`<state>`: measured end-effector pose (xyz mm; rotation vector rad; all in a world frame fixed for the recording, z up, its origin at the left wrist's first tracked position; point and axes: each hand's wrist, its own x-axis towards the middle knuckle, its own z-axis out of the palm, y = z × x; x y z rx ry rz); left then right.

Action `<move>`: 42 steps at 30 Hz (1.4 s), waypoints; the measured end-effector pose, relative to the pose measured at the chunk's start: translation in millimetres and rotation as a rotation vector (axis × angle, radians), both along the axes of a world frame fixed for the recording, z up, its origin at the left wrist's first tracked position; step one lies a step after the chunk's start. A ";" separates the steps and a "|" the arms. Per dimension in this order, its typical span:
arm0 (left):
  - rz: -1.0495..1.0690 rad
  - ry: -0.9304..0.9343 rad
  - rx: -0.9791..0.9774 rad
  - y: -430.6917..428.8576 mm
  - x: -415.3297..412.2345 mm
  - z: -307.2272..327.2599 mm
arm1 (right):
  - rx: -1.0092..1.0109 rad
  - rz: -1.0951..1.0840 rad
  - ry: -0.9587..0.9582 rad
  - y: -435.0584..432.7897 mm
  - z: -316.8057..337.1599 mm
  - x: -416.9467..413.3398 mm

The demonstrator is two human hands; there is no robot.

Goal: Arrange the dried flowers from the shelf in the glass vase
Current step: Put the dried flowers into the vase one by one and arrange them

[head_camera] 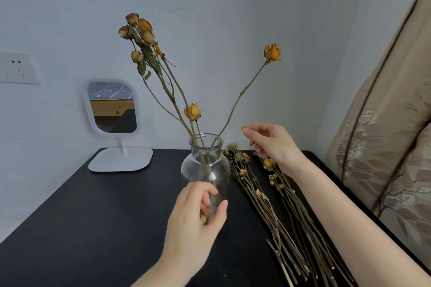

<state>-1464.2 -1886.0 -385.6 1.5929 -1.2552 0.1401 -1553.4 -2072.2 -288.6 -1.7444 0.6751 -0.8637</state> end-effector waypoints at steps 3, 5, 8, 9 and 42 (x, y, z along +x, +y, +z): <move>-0.105 -0.040 0.227 -13.3 -19.0 -8.5 | 0.048 -0.078 0.086 -14.6 -16.2 -20.4; -0.109 -0.067 0.371 -30.4 -28.4 -15.2 | 0.053 -0.137 0.195 -25.5 -30.7 -35.1; -0.126 -0.035 0.525 -59.4 -39.7 -23.9 | 0.051 -0.195 0.383 -38.2 -56.8 -52.7; -0.128 -0.024 0.569 -69.1 -42.5 -26.1 | 0.053 -0.200 0.440 -41.2 -65.6 -57.1; 0.079 0.224 0.797 -192.8 -66.9 -13.1 | -0.102 -0.324 0.816 -84.9 -112.7 -79.2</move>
